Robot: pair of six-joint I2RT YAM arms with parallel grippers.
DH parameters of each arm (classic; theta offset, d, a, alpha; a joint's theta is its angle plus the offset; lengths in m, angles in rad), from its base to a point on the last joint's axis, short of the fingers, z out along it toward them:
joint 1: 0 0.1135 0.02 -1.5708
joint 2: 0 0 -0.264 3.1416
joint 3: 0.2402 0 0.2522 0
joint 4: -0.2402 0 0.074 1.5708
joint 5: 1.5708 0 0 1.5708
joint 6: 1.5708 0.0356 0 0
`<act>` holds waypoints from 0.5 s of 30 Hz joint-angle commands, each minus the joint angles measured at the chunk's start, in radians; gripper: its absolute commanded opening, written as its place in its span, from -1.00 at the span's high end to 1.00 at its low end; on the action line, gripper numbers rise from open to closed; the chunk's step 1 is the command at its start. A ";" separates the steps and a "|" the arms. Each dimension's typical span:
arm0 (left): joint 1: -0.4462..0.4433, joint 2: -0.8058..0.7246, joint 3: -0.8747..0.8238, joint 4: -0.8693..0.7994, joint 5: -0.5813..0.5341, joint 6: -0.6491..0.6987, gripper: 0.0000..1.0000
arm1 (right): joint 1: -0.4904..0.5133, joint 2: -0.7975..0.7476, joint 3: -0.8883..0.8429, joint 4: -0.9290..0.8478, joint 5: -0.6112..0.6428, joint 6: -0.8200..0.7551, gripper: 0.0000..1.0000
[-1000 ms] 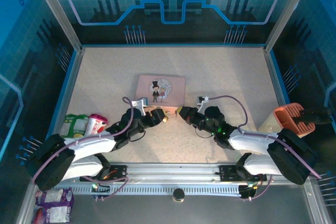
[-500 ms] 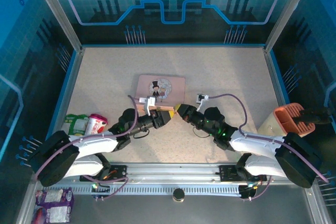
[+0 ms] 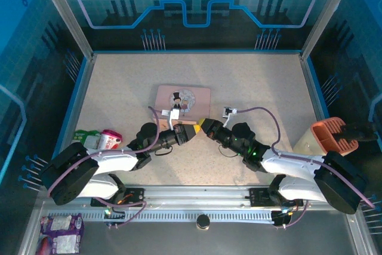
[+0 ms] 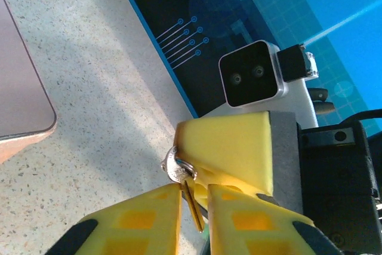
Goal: Unlock a padlock with a key
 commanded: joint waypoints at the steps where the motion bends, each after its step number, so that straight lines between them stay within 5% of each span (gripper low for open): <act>1: -0.008 0.007 0.037 0.048 0.031 -0.004 0.73 | 0.018 -0.011 0.017 0.008 0.038 -0.019 1.00; 9: -0.007 -0.004 0.038 0.012 0.016 0.011 0.99 | 0.023 -0.021 0.009 0.000 0.046 -0.026 1.00; 12: 0.000 -0.045 0.067 -0.141 0.009 0.077 1.00 | 0.016 -0.051 0.009 -0.036 0.043 -0.072 1.00; 15: 0.018 -0.132 0.187 -0.592 -0.033 0.285 1.00 | -0.046 -0.101 0.064 -0.224 -0.016 -0.210 0.34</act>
